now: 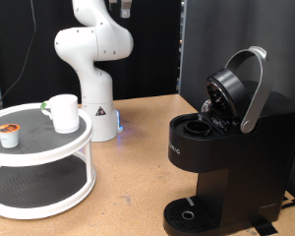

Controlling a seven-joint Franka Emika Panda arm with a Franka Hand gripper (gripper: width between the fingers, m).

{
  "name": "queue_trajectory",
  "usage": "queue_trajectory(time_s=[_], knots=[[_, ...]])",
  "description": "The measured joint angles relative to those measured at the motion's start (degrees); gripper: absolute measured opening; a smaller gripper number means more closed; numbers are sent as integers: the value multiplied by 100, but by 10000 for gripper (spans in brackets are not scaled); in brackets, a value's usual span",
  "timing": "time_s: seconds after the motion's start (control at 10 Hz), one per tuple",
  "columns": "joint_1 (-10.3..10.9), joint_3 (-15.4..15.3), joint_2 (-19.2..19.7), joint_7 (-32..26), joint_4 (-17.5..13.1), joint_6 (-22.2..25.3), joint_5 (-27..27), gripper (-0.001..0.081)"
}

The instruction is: Make a cup of coffee with the keurig machine

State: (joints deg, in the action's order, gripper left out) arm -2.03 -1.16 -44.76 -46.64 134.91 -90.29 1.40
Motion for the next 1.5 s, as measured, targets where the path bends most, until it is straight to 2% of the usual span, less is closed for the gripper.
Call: queue_trajectory(time_s=[0.1, 0.3, 0.6, 0.7, 0.9, 1.1, 1.2, 1.5], knots=[[-1, 47, -22, -42, 21, -113, 49, 803], [-11, 439, -200, -372, 76, -217, 241, 803], [-129, 1020, -411, -743, 31, 102, 101, 803], [-196, 1073, -422, -743, -13, 200, 95, 803], [-193, 1084, -424, -821, 26, 155, 96, 803], [-191, 1277, -425, -1350, 62, 225, 91, 803], [-192, 1430, -418, -1688, 60, 332, -3, 803], [-232, 1748, -302, -2374, 81, 363, -852, 803]])
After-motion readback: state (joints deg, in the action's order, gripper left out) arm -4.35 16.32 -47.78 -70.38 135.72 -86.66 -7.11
